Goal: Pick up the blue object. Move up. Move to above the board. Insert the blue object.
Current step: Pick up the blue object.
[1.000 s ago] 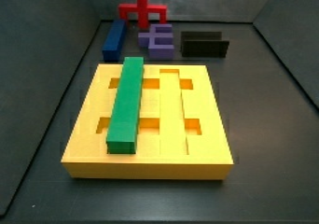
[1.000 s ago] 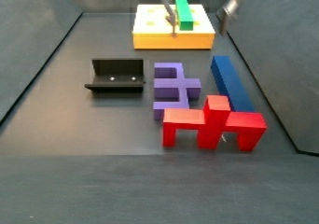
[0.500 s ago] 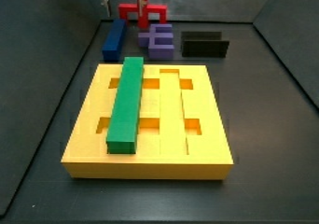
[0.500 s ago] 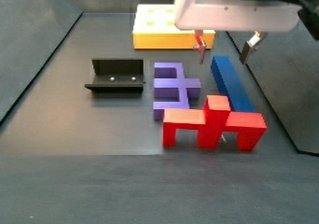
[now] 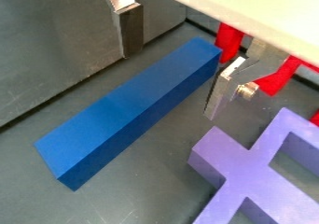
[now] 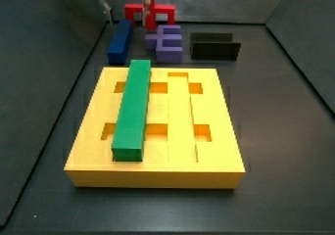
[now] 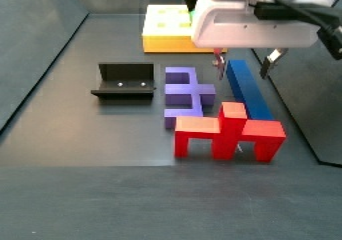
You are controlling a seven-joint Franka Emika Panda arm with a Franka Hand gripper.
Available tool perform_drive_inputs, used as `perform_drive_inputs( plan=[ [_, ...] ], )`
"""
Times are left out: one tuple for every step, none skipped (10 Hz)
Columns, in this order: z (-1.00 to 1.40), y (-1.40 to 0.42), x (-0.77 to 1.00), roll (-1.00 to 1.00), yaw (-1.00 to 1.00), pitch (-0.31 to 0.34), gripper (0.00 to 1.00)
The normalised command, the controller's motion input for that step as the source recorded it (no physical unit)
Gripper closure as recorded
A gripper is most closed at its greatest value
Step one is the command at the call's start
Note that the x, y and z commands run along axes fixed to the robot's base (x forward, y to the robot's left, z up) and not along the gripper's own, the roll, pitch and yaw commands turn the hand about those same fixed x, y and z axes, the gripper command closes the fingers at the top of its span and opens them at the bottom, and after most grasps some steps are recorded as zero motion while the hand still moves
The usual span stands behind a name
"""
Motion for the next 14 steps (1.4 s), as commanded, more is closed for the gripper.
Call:
perform_drive_inputs(
  plan=[
    [-0.39, 0.11, -0.08, 0.00, 0.00, -0.029, 0.00],
    [-0.33, 0.11, -0.13, 0.00, 0.00, -0.046, 0.00],
    [-0.04, 0.11, -0.22, -0.04, -0.06, -0.034, 0.00],
    [0.17, 0.05, -0.23, -0.11, -0.03, -0.089, 0.00],
    [0.07, 0.00, -0.25, -0.10, -0.01, -0.114, 0.00],
    [0.00, 0.00, -0.31, -0.06, 0.00, -0.153, 0.00],
    [-0.02, -0.06, -0.34, -0.02, 0.00, -0.187, 0.00],
    [-0.16, -0.01, -0.27, 0.00, 0.00, -0.169, 0.00],
    [-0.29, -0.02, -0.17, 0.00, 0.00, -0.174, 0.00],
    [-0.25, -0.06, 0.00, 0.00, -0.03, -0.144, 0.00],
    [-0.22, -0.06, 0.10, 0.00, -0.11, -0.086, 0.00],
    [-0.21, -0.04, 0.13, 0.00, -0.12, -0.024, 0.00],
    [-0.26, 0.00, 0.00, 0.01, -0.09, -0.019, 0.00],
    [-0.26, 0.00, 0.00, 0.00, -0.11, -0.020, 0.00]
  ],
)
